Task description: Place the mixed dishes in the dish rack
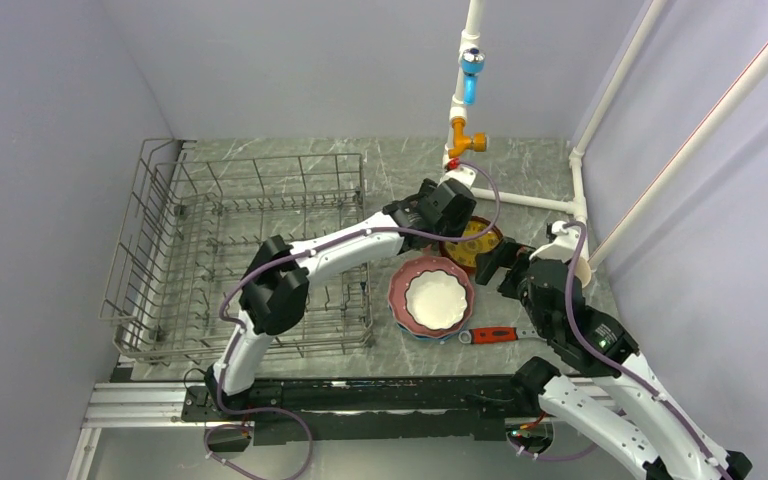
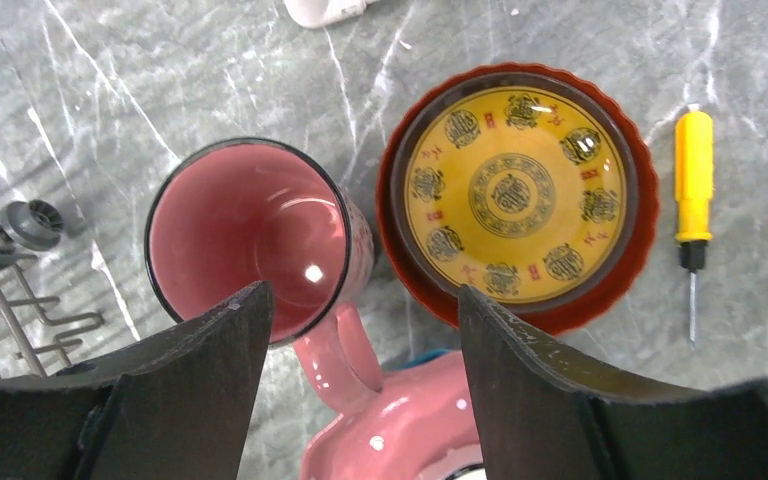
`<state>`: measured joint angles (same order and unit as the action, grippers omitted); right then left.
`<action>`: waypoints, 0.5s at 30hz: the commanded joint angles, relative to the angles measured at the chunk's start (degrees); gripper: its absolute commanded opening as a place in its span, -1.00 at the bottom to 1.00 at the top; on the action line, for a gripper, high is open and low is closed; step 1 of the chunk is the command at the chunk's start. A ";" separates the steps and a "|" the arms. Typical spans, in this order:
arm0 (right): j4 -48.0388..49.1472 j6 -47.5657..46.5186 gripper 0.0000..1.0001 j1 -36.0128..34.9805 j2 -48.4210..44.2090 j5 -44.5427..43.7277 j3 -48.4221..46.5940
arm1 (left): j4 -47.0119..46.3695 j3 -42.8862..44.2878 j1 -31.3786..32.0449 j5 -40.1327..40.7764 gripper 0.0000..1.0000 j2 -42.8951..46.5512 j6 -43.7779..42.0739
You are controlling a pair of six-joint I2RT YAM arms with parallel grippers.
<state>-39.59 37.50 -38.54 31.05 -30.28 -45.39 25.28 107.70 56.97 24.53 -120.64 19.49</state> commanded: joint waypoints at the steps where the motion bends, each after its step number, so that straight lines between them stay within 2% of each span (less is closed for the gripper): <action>1: 1.09 -0.87 0.99 0.15 -3.31 -2.73 1.57 | 1.64 5.65 -0.19 3.16 0.43 -3.42 -5.31; 5: 0.44 -0.76 0.99 0.14 -4.62 -3.76 1.57 | 2.19 8.08 -0.58 3.48 0.41 -6.73 -6.47; 13: 0.28 -0.52 0.99 0.14 -3.86 -2.81 1.71 | 0.04 5.33 -1.11 1.17 0.25 -7.88 -5.58; 15: 0.67 -0.19 0.99 0.16 -3.65 -2.51 1.77 | -0.41 5.03 -1.16 0.92 0.12 -8.37 -6.03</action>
<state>-40.25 37.28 -38.54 26.85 -32.73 -43.86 26.85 112.95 56.21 26.37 -129.05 14.13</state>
